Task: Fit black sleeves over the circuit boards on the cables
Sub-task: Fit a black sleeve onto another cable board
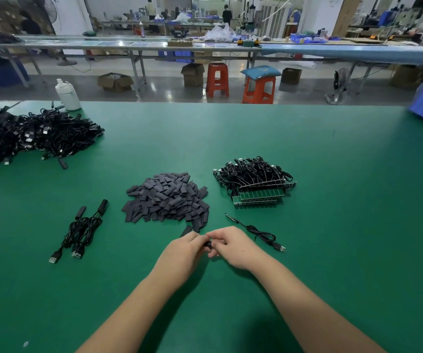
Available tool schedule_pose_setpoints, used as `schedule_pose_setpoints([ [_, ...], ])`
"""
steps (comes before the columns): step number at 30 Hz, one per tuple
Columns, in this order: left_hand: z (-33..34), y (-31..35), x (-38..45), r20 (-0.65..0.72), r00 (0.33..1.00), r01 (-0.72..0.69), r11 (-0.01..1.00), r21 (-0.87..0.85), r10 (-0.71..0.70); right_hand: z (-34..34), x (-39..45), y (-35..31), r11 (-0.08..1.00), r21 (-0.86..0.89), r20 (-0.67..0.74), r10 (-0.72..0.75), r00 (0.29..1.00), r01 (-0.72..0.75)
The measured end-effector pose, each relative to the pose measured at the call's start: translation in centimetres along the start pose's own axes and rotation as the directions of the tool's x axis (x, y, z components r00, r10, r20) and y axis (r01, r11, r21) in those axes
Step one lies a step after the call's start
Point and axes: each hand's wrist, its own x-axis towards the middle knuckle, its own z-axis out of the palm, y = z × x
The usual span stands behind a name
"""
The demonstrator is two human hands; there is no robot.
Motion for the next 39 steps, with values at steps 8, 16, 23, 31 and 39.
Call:
schedule_pose_setpoints([
  [8, 0.0, 1.8, 0.7, 0.075, 0.908, 0.344, 0.631, -0.696, -0.412, -1.9, 0.3, -1.3, 0.65, 0.758, -0.086, 0.036, 0.996, 0.042],
  [16, 1.1, 4.6, 0.2, 0.353, 0.89, 0.432, 0.286, -0.856, -0.287, -2.9, 1.0, -2.3, 0.117, 0.99, -0.087, 0.032, 0.996, 0.083],
  [23, -2.1, 0.4, 0.2, 0.091, 0.865, 0.441, 0.661, -0.607, -0.493, -3.8, 1.6, 1.1, 0.984, -0.18, -0.401, -0.06, 0.914, -0.015],
  [31, -8.6, -12.0, -1.1, -0.378, 0.716, 0.671, 0.729, 0.139, -0.587, -3.0, 1.8, 6.1, 0.751, -0.651, -0.267, -0.087, 0.96, -0.113],
  [39, -8.9, -17.4, -3.2, -0.183, 0.638, 0.765, 0.59, 0.257, -0.748, -1.4, 1.6, 6.0, 0.739, -0.664, -0.335, -0.156, 0.929, -0.116],
])
